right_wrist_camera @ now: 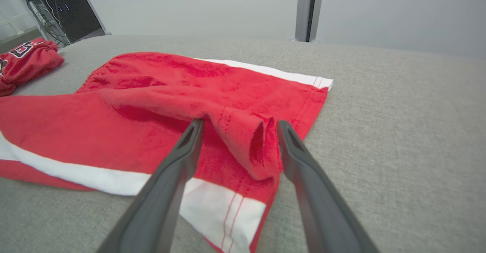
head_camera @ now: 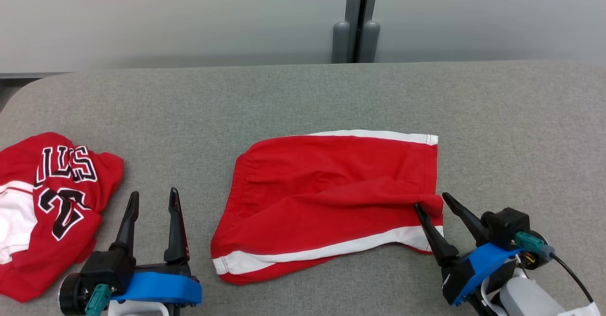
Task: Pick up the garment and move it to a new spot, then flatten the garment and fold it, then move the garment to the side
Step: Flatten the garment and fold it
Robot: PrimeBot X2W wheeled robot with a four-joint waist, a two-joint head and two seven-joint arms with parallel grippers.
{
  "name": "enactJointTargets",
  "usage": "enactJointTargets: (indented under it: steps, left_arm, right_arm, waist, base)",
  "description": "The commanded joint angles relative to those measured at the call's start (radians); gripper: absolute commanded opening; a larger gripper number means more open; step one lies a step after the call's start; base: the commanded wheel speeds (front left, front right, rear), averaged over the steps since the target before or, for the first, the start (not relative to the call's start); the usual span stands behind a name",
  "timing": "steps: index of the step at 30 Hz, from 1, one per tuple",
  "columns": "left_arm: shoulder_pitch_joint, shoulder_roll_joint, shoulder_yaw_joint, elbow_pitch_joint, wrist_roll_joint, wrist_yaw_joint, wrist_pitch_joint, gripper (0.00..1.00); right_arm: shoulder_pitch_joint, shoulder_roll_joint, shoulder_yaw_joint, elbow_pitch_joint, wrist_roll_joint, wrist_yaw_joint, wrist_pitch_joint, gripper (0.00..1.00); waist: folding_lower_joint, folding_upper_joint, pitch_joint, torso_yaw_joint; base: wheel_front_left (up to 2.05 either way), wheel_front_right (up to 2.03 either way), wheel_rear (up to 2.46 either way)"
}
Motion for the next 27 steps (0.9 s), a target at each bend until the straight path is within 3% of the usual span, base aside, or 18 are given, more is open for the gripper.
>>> enactJointTargets:
  steps: [1, 10, 19, 27]
  left_arm:
    - [0.004, -0.001, 0.002, 0.001, 0.000, 0.002, -0.003, 1.00]
    - [0.029, -0.001, 0.009, 0.000, 0.005, -0.001, -0.003, 1.00]
    - [0.048, -0.001, 0.017, 0.009, 0.019, 0.006, -0.003, 1.00]
    - [0.063, 0.007, 0.029, 0.041, 0.057, 0.022, -0.003, 1.00]
  right_arm:
    - [0.017, 0.000, -0.007, -0.001, 0.002, 0.000, -0.008, 1.00]
    - [0.118, 0.010, -0.140, -0.133, -0.037, 0.000, -0.015, 1.00]
    - [0.235, 0.089, -0.296, -0.296, -0.152, 0.000, -0.016, 1.00]
    - [0.316, 0.164, -0.380, -0.339, -0.243, 0.000, -0.015, 1.00]
  waist:
    - [0.0000, 0.0000, -0.006, -0.005]
    - [0.0000, 0.0000, -0.039, -0.026]
    - [0.0000, 0.0000, -0.070, -0.029]
    - [0.0000, 0.0000, -0.095, -0.023]
  base:
    - [0.00, 0.00, 0.00]
    - [0.00, 0.00, 0.00]
    - [0.00, 0.00, 0.00]
    - [0.00, 0.00, 0.00]
